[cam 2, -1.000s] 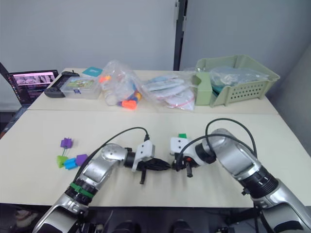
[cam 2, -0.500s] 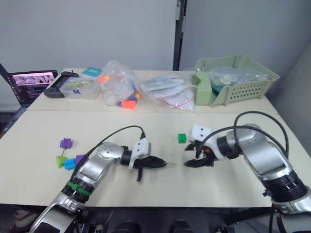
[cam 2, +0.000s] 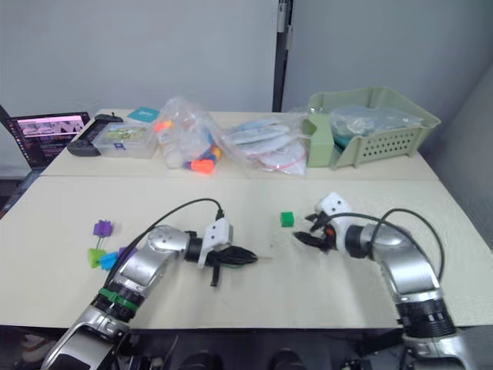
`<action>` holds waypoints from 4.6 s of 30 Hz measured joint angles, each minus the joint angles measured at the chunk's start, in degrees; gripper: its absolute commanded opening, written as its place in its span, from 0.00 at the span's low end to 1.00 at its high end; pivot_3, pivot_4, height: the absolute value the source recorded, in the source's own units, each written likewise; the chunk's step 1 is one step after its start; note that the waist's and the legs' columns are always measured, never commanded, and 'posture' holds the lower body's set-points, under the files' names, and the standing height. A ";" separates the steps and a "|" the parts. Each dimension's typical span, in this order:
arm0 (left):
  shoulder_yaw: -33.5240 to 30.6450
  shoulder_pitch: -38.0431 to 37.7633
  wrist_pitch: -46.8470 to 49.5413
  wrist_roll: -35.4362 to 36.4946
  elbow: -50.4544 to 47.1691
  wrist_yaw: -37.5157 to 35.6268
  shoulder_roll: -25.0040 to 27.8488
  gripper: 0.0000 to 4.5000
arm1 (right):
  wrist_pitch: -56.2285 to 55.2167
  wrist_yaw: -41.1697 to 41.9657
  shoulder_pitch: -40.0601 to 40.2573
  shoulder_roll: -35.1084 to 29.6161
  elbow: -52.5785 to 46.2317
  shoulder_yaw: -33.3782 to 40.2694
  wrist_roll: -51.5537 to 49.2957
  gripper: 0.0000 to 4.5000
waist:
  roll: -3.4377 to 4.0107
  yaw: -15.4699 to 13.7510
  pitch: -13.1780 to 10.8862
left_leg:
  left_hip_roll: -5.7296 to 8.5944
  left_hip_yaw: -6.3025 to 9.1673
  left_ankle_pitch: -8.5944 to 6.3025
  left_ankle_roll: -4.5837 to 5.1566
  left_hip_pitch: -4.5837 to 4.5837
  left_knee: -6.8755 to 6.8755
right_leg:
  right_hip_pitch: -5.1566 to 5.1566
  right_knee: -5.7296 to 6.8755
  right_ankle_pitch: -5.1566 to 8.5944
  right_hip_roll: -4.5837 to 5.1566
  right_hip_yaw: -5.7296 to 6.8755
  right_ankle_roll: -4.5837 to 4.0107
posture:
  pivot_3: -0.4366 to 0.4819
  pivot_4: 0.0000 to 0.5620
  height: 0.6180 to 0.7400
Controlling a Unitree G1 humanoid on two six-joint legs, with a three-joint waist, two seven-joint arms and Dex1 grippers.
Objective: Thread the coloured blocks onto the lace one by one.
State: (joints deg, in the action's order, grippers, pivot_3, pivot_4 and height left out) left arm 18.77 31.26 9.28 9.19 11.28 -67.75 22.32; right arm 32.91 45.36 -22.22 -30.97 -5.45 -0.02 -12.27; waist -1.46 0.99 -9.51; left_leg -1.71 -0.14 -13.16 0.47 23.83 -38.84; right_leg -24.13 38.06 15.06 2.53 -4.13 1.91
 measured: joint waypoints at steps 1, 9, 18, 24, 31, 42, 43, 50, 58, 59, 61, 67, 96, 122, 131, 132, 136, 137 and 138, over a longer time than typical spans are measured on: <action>0.00 -0.13 0.33 0.03 -0.57 0.03 0.00 0.00 | -0.97 -1.80 0.49 1.54 0.44 -0.66 0.44 0.66 | 0.01 -0.06 0.00 | 0.03 -0.01 0.00 0.00 0.00 0.00 | -0.01 0.00 0.00 0.02 -0.02 0.00 | 0.48 0.27 0.98; -0.33 -0.43 2.26 0.23 -2.50 0.31 0.36 0.00 | -2.35 -11.78 0.38 8.88 0.58 -0.63 1.36 0.66 | 0.02 -0.19 0.01 | 0.03 0.00 0.01 -0.01 0.01 -0.01 | 0.00 -0.01 0.00 0.02 -0.03 0.00 | 0.48 0.27 0.98; -0.32 -0.43 2.44 0.23 -2.95 0.17 0.43 0.00 | -0.82 -21.08 0.88 14.90 -3.23 2.15 -0.17 0.99 | 0.02 -0.23 0.01 | 0.04 0.00 0.01 -0.01 0.01 -0.01 | 0.02 -0.02 0.00 0.03 -0.03 0.00 | 0.48 0.27 0.98; -0.31 -0.43 2.56 0.22 -2.95 0.01 0.51 0.00 | -0.96 -25.08 1.30 15.68 -2.91 0.99 2.04 0.99 | 0.03 -0.02 0.01 | 0.01 0.00 0.01 -0.01 0.01 0.02 | -0.01 -0.02 0.00 0.00 -0.03 0.00 | 0.48 0.27 0.98; -0.30 -0.43 2.71 0.20 -2.96 -0.07 0.54 0.00 | -2.41 -28.67 0.52 19.10 3.35 0.07 3.28 0.99 | 0.03 0.07 0.01 | 0.01 -0.01 0.01 -0.01 0.01 0.03 | -0.01 -0.02 0.00 0.00 -0.04 0.00 | 0.48 0.27 0.98; -0.31 -0.43 3.22 0.17 -2.96 -0.07 0.68 0.00 | -4.20 -31.07 -1.22 21.40 8.30 0.70 4.19 0.52 | 0.03 0.14 0.01 | 0.01 0.00 0.01 -0.01 0.01 0.04 | -0.01 -0.02 0.00 0.00 -0.03 0.00 | 0.48 0.27 0.98; -0.31 -0.43 3.23 0.17 -2.96 -0.06 0.68 0.00 | -4.20 -31.00 -1.14 21.46 8.30 0.70 4.17 0.43 | 0.03 0.13 0.01 | 0.01 0.00 0.01 -0.01 0.01 0.04 | -0.01 -0.02 0.00 0.00 -0.03 0.00 | 0.48 0.27 0.98; -0.30 -0.43 3.21 0.15 -2.95 -0.08 0.65 0.00 | -4.15 -30.46 0.46 20.96 6.53 1.54 3.93 0.27 | 0.03 0.04 0.01 | 0.01 0.00 0.01 -0.01 0.01 0.04 | -0.01 -0.02 0.00 0.01 -0.03 0.00 | 0.48 0.27 0.98; 0.17 0.04 2.80 0.16 -1.98 -1.13 -0.73 0.00 | 0.24 -29.83 8.39 17.48 -6.20 5.09 0.95 0.27 | 0.03 -0.05 0.01 | 0.01 0.01 0.01 -0.01 0.02 0.04 | 0.00 -0.04 0.00 0.00 -0.03 0.00 | 0.48 0.27 0.98; 0.26 0.28 2.40 0.16 -1.28 -1.42 -1.16 0.00 | 1.53 -30.09 10.13 17.26 -8.57 5.46 0.43 0.27 | 0.03 -0.13 0.02 | 0.02 0.01 0.01 -0.01 0.02 0.04 | 0.00 -0.04 0.00 0.00 -0.03 0.00 | 0.48 0.27 0.98; 0.54 0.87 1.53 0.14 0.04 -2.08 -2.02 0.00 | 4.51 -31.36 14.17 17.51 -13.98 5.93 -0.32 0.27 | 0.03 -0.12 0.02 | 0.01 0.01 0.01 -0.01 0.02 0.04 | 0.00 -0.05 0.01 0.00 -0.04 0.01 | 0.48 0.27 0.98; 1.01 3.22 -1.04 0.14 4.07 -4.36 -4.01 0.00 | 10.30 -36.50 24.43 22.02 -27.09 6.35 -0.47 0.27 | 0.04 -0.08 0.02 | 0.00 0.02 0.01 -0.01 0.03 0.04 | 0.01 -0.07 0.01 -0.04 -0.04 0.02 | 0.48 0.27 0.98; 2.27 6.10 -6.53 -0.33 10.77 -4.12 -8.17 0.00 | 14.12 -3.12 25.14 -14.87 -23.54 26.09 -27.89 0.99 | 0.01 -0.03 0.01 | 0.04 0.07 0.01 0.00 -0.05 0.04 | 0.28 -0.30 0.03 -0.07 -0.04 0.03 | 0.48 0.27 0.98; 2.16 1.34 -3.84 -2.03 4.04 2.02 -6.39 0.00 | -22.74 33.52 -6.94 -27.45 2.71 -19.39 12.10 0.99 | 0.04 -0.33 0.00 | 0.03 0.03 0.01 -0.01 0.00 -0.01 | 0.16 -0.31 -0.02 -0.02 -0.06 0.05 | 0.48 0.27 0.98; 2.16 1.34 -3.06 -2.08 3.24 2.57 -6.26 0.00 | -13.53 34.63 -7.18 -26.29 0.94 -19.91 13.40 0.49 | 0.05 -0.44 0.00 | 0.05 0.03 0.01 -0.01 0.00 -0.03 | 0.12 -0.21 -0.02 0.00 -0.05 0.04 | 0.48 0.27 0.98; 2.16 1.34 -3.06 -2.08 3.24 2.62 -6.28 0.00 | -13.09 34.59 -6.85 -26.29 0.89 -19.94 13.61 0.42 | 0.04 -0.44 0.00 | 0.05 0.03 0.01 -0.01 0.00 -0.03 | 0.12 -0.21 -0.02 0.00 -0.05 0.04 | 0.48 0.27 0.98; 2.19 1.60 -3.10 -2.13 3.30 2.94 -7.00 0.00 | -11.60 34.37 -6.60 -26.19 -0.05 -19.98 13.81 0.27 | 0.04 -0.41 0.00 | 0.05 0.03 0.01 -0.01 0.00 -0.04 | 0.12 -0.20 -0.02 0.00 -0.05 0.04 | 0.48 0.27 0.98; 2.21 1.84 -3.12 -2.17 3.35 2.98 -7.16 0.00 | -11.24 34.32 -6.60 -25.95 -0.47 -19.98 13.80 0.27 | 0.04 -0.41 0.00 | 0.05 0.03 0.01 -0.01 0.00 -0.04 | 0.12 -0.20 -0.02 0.00 -0.05 0.04 | 0.48 0.27 0.98; 2.27 2.09 -3.19 -2.22 3.41 2.98 -7.41 0.00 | -10.75 34.22 -6.61 -25.59 -1.00 -19.97 13.76 0.27 | 0.05 -0.40 0.00 | 0.06 0.03 0.01 -0.01 0.00 -0.04 | 0.12 -0.19 -0.02 0.00 -0.06 0.04 | 0.48 0.27 0.98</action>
State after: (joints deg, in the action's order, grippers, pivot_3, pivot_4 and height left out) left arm 21.04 33.34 6.09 6.97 14.70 -64.77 14.91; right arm 22.16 79.57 -28.83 -56.55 -6.44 -20.00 1.50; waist -1.42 0.60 -9.51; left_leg -1.65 -0.11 -13.16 0.46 23.84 -38.88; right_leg -24.01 37.86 15.04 2.52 -4.18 1.96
